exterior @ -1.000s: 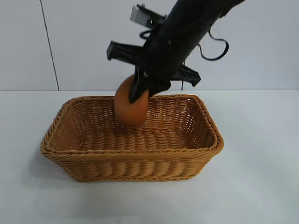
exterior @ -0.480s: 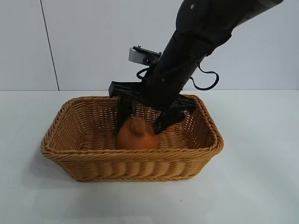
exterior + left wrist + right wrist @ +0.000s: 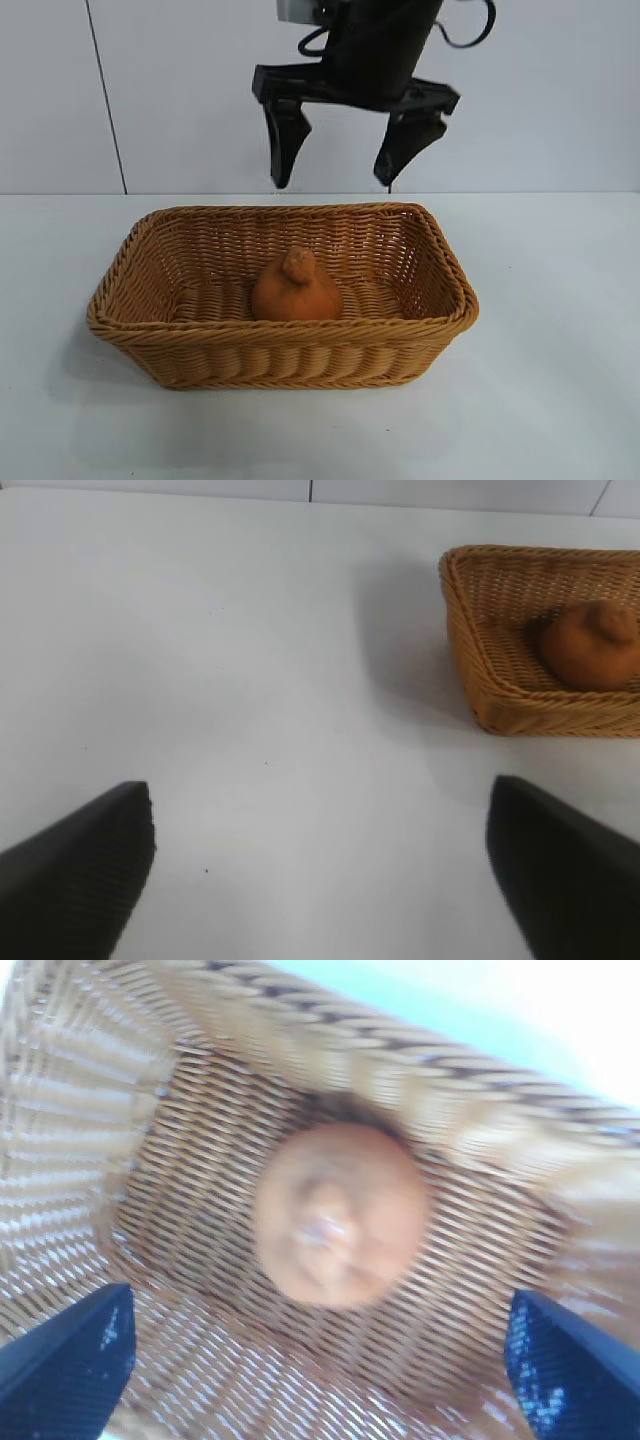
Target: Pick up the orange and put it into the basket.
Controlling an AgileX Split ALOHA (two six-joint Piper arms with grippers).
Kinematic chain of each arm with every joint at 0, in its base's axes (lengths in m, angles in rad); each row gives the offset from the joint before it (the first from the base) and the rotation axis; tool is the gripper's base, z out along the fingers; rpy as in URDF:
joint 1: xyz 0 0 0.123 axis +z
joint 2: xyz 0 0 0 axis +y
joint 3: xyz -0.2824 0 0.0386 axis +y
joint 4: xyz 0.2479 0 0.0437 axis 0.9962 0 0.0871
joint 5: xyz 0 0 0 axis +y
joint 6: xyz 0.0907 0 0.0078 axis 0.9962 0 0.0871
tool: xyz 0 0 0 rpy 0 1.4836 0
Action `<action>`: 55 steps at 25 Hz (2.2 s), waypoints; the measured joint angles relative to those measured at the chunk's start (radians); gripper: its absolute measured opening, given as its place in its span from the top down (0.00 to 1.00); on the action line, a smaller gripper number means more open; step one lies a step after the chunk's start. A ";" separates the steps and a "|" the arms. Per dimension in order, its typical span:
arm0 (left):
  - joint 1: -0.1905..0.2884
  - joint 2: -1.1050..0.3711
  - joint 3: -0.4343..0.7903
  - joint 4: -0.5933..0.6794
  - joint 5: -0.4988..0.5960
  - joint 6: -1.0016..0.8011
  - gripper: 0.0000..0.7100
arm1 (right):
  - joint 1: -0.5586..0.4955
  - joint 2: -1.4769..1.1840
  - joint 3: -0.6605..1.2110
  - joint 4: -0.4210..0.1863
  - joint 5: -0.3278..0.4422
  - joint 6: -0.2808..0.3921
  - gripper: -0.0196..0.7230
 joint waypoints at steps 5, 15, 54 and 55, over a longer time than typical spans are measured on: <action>0.000 0.000 0.000 0.000 -0.001 0.000 0.09 | -0.006 0.000 -0.078 -0.072 0.038 0.011 0.04; 0.000 0.000 0.000 0.000 -0.001 0.000 0.09 | -0.318 0.000 -0.081 -0.082 0.044 0.008 0.04; 0.000 0.000 0.000 0.000 -0.001 0.000 0.09 | -0.585 -1.217 1.273 -0.008 -0.153 -0.096 0.04; 0.000 0.000 0.000 0.000 -0.001 0.000 0.09 | -0.585 -1.278 1.291 -0.008 -0.153 -0.101 0.04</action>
